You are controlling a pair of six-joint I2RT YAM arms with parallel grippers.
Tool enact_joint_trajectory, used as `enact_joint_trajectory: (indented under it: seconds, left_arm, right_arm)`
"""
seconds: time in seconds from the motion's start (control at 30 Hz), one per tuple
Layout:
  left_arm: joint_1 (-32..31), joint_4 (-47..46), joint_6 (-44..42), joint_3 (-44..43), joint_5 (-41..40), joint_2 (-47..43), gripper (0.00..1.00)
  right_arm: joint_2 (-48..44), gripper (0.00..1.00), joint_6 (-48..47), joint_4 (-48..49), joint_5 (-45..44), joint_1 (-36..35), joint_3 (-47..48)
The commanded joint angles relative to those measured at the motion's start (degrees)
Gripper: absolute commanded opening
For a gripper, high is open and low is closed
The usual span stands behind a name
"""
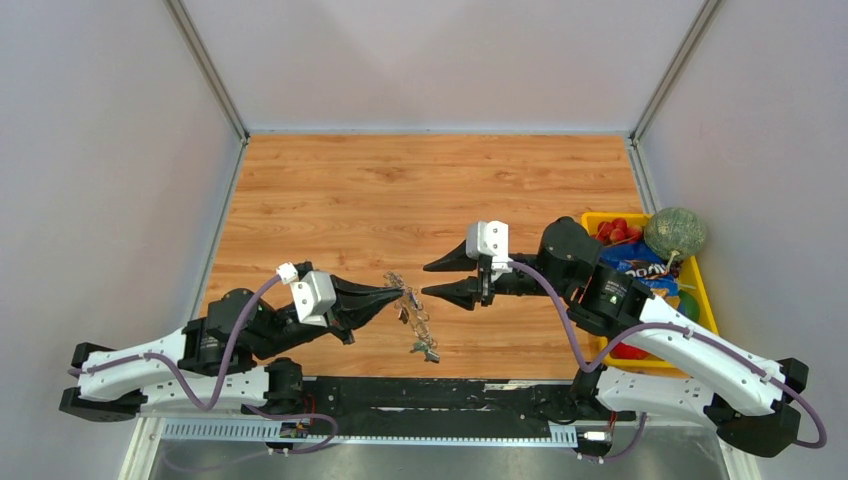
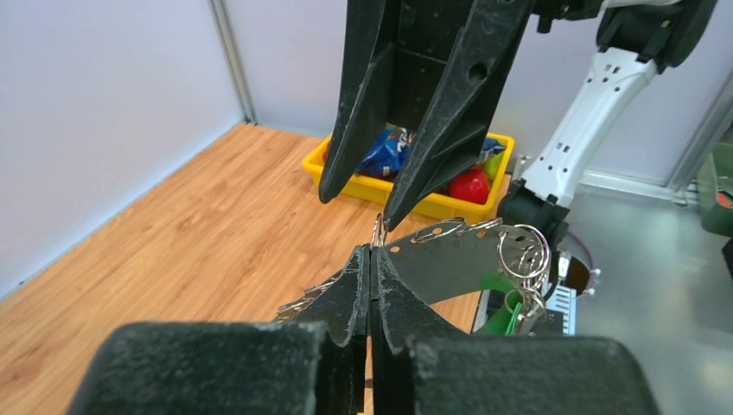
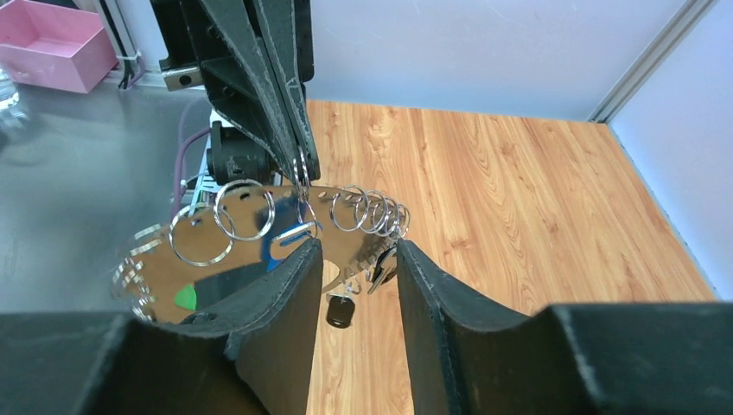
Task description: Put the keys on the keyring
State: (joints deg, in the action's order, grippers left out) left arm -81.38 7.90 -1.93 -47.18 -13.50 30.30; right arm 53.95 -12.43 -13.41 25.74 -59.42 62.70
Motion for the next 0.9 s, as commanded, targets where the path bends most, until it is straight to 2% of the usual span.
enact_joint_trajectory:
  seconds: [0.0,0.2,0.67,0.87]
  left_arm:
    - [-0.1,-5.5,1.0,-0.5,3.6,-0.6,0.0]
    - [-0.1,-6.5,1.6,-0.2,4.4,-0.2,0.0]
    - [-0.1,-7.6,3.2,-0.2,4.8,0.7,0.0]
    - [-0.1,-7.6,3.3,-0.2,4.6,0.7,0.0]
  right_arm:
    - [-0.7,0.42,-1.9,0.2,4.1,0.2,1.9]
    - [-0.3,0.43,0.1,0.4,8.0,0.1,2.9]
    - [1.3,0.42,1.0,2.8,8.3,-1.9,4.5]
    - [1.6,0.36,1.3,3.2,8.8,-2.4,4.8]
